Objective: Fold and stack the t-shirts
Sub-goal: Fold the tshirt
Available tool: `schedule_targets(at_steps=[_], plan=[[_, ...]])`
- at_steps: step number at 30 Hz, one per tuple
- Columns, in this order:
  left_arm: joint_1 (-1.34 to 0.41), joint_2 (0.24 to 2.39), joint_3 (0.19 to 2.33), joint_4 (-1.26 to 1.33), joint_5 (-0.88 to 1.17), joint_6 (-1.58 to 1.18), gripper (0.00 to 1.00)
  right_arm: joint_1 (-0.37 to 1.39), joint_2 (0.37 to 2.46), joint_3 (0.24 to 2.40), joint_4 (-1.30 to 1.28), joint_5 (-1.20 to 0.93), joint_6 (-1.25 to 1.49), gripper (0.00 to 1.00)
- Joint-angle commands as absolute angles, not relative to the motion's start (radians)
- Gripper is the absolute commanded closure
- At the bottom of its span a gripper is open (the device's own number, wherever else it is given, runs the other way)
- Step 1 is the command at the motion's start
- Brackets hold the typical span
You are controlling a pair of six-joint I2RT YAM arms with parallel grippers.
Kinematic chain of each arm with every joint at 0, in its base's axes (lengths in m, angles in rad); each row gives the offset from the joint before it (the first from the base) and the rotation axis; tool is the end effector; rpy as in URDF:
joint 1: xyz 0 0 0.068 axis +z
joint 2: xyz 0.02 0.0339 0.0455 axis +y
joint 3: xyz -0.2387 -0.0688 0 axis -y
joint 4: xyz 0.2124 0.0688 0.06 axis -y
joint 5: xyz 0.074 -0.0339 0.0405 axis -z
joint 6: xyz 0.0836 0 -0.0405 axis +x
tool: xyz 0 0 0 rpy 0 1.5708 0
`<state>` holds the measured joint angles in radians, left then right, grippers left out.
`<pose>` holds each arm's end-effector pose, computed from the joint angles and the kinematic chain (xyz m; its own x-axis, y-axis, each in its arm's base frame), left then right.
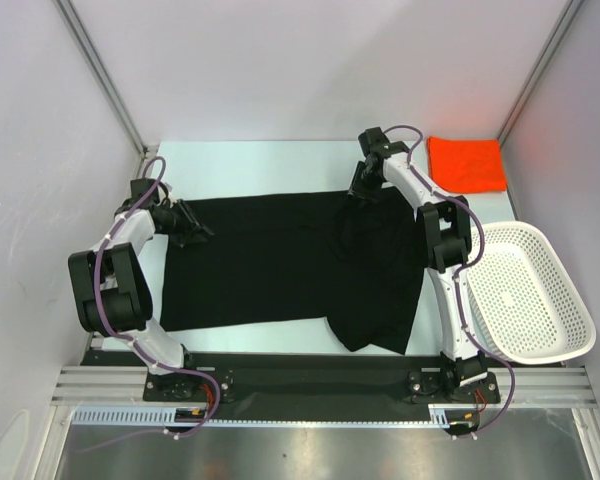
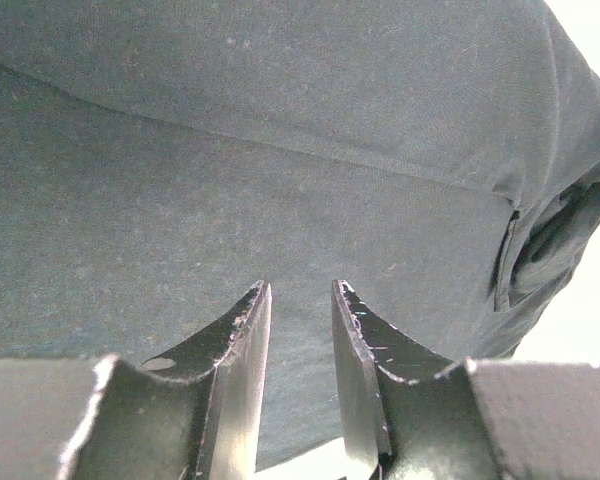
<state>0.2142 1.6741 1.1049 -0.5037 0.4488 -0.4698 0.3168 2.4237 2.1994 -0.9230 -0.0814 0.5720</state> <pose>0.3274 0.0341 0.1558 -0.7705 -0.5850 -0.2533 -0.3789 0.7397 -0.5561 0.4586 0.1575 0.1383 -0.9137 0.2682 -0.3054 0.1812 0.9413 0.2848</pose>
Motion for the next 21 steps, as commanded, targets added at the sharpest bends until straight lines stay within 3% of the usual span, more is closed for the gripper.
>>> schedule_targets(at_steps=[1,5,9,12,21], plan=[[0.215,1.663,1.100,-0.491,0.459,-0.457,0.64,0.318,2.405,2.206,-0.945,-0.051,0.572,0.61],[0.219,1.667,1.104,-0.491,0.457,-0.459,0.64,0.308,2.398,2.203,-0.954,-0.049,0.578,0.76],[0.218,1.667,1.106,-0.491,0.457,-0.459,0.64,0.302,2.362,2.177,-0.968,-0.035,0.578,1.00],[0.216,1.669,1.108,-0.491,0.456,-0.457,0.64,0.296,2.292,2.120,-0.997,-0.008,0.591,1.00],[0.221,1.680,1.091,-0.486,0.453,-0.451,0.64,0.296,1.967,1.672,-0.905,0.074,0.641,1.00]])
